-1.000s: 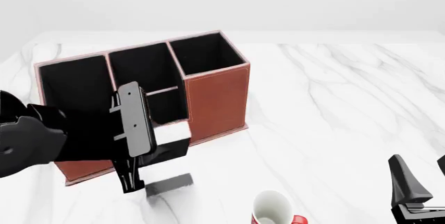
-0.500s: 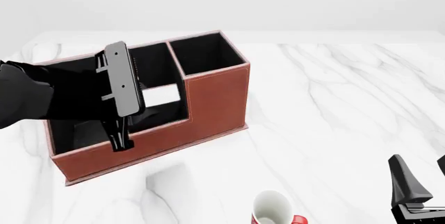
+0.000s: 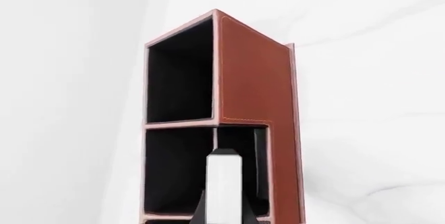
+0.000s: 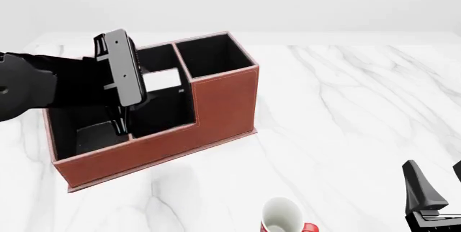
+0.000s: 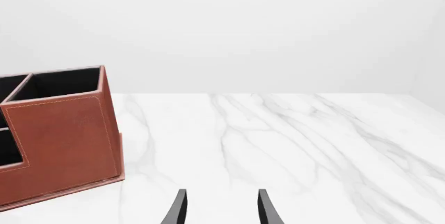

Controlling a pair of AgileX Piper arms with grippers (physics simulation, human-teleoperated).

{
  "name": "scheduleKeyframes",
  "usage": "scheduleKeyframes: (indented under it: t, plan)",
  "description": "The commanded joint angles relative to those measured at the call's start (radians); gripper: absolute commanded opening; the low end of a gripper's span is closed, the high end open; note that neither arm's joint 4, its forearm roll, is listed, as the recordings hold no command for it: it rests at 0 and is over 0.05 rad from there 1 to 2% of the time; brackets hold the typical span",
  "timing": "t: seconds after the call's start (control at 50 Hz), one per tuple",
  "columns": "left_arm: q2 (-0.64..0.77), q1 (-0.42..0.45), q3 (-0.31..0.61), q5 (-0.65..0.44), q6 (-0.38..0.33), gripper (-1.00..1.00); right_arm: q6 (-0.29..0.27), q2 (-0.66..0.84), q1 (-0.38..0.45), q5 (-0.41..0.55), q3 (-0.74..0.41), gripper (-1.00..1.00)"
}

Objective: Pick up the book and place it in the front compartment of the caddy.

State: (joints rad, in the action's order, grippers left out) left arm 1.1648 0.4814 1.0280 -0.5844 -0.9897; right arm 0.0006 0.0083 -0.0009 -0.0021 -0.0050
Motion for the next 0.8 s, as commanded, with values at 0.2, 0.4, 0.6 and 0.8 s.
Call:
scheduleKeyframes:
  t: [0.2, 0.4, 0.6, 0.8]
  plan:
    - [0.045, -0.04, 0.037, 0.121, -0.015, -1.0, 0.0, -0.001, 0.0, 0.0, 0.001, 1.0]
    - [0.079, -0.073, 0.046, 0.138, -0.042, -1.0, 0.0, -0.001, 0.0, 0.0, 0.001, 1.0]
    - [0.123, -0.085, 0.05, 0.162, -0.054, -1.0, 0.0, -0.001, 0.0, 0.0, 0.001, 1.0]
    - [0.159, -0.076, 0.048, 0.189, -0.066, -1.0, 0.0, -0.001, 0.0, 0.0, 0.001, 1.0]
